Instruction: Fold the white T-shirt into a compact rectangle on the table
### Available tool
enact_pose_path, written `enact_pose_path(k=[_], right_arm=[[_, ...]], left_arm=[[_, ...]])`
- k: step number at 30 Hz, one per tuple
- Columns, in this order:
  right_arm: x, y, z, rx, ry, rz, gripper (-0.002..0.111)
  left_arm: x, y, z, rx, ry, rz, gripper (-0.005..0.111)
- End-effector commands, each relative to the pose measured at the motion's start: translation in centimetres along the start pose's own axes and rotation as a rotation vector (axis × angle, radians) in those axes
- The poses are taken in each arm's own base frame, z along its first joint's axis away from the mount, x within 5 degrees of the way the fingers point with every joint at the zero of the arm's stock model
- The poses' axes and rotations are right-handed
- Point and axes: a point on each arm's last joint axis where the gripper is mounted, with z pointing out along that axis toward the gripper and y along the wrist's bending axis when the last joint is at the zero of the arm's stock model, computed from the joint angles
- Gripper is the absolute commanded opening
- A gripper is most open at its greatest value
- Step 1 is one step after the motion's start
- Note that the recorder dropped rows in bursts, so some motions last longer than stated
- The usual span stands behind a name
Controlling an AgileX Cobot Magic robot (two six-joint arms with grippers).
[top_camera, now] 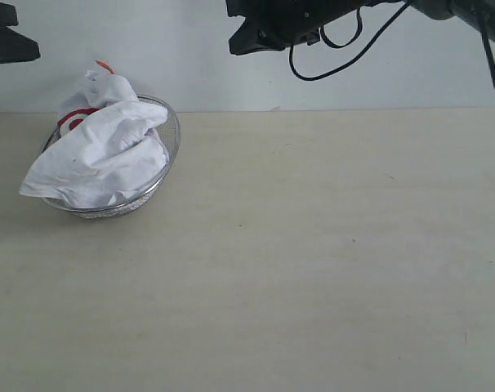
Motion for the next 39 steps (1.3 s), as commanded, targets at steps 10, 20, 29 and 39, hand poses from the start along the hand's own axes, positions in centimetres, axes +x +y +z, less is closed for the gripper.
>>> enact_pose_path(k=[10,20,29,39], right_arm=[[-0.2,-0.3,-4.6,0.092,0.162,0.008,0.0],[0.2,-0.5,-4.6,0.121,0.202,-0.01,0.0],[0.2,-0.5,-4.6,0.12,0.198,-0.009,0.0],[0.2,-0.4,-4.6,0.115,0.198,-0.002,0.0]], left_arm=[[0.1,2.1,8.6,0.071,0.157,0.007,0.048],[1.3,1.0,13.1,0.07,0.254,-0.073,0.064],[0.8,0.8,13.6,0.01,0.248,-0.093,0.069],[1.8,0.9,17.2,0.01,0.242,-0.097,0.064]])
